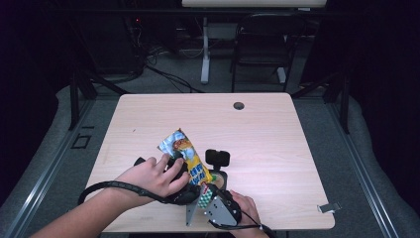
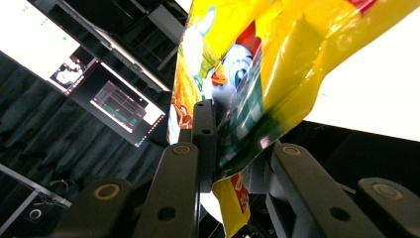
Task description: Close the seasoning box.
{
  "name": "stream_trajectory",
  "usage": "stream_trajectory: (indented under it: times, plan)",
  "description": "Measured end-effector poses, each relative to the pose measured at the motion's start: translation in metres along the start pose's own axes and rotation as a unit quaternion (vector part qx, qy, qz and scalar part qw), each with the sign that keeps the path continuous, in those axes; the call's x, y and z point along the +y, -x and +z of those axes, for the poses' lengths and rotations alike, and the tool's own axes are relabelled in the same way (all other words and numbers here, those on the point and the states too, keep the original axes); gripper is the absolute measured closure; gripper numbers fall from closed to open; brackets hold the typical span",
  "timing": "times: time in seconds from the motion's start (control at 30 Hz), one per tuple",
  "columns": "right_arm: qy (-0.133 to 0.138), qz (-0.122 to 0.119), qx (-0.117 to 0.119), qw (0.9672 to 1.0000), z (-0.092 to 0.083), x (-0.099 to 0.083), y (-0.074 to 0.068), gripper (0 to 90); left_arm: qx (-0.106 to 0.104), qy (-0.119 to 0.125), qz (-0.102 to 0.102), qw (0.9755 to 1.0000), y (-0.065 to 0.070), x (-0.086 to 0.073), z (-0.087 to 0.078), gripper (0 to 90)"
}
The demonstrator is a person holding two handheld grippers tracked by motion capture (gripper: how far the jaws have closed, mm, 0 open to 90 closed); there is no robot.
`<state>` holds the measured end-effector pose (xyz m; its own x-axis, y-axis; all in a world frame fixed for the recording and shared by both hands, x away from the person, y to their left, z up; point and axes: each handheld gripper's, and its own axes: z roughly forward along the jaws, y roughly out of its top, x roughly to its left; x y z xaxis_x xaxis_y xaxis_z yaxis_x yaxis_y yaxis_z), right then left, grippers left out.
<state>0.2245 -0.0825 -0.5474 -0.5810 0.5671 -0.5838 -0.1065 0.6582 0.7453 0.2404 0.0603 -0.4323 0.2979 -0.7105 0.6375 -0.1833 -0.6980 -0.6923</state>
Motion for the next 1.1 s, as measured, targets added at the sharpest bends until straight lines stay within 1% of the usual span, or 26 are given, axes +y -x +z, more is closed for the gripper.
stream_trajectory:
  times: [0.23, 0.27, 0.33, 0.4, 0.8, 0.93, 1.1]
  plan:
    - [-0.005, -0.004, 0.001, 1.0000, -0.0004, 0.0003, 0.0011, 86.5, 0.000, -0.002, 0.004, 1.0000, -0.0002, 0.0003, -0.0004, 79.5]
    - [-0.005, -0.003, 0.001, 1.0000, -0.0002, 0.0004, 0.0011, 86.5, 0.003, -0.002, 0.005, 1.0000, 0.0001, 0.0000, 0.0000, 79.5]
    - [-0.003, 0.001, 0.002, 1.0000, 0.0003, 0.0004, 0.0010, 86.6, 0.002, -0.004, 0.010, 0.9999, -0.0001, -0.0001, -0.0002, 79.5]
    - [-0.008, -0.004, -0.002, 1.0000, 0.0001, 0.0005, 0.0014, 86.5, 0.003, -0.003, 0.008, 1.0000, 0.0001, -0.0003, -0.0002, 79.5]
    - [-0.002, 0.001, -0.003, 1.0000, 0.0018, 0.0003, 0.0009, 86.5, 0.004, -0.006, 0.014, 0.9999, -0.0014, 0.0002, -0.0016, 79.5]
    - [-0.003, 0.000, -0.002, 1.0000, 0.0016, 0.0005, 0.0011, 86.3, 0.002, -0.005, 0.015, 0.9999, -0.0025, 0.0005, -0.0019, 79.5]
    - [-0.002, 0.006, 0.000, 1.0000, 0.0015, 0.0003, 0.0012, 86.0, -0.001, -0.006, 0.018, 0.9998, -0.0037, 0.0012, -0.0027, 79.5]
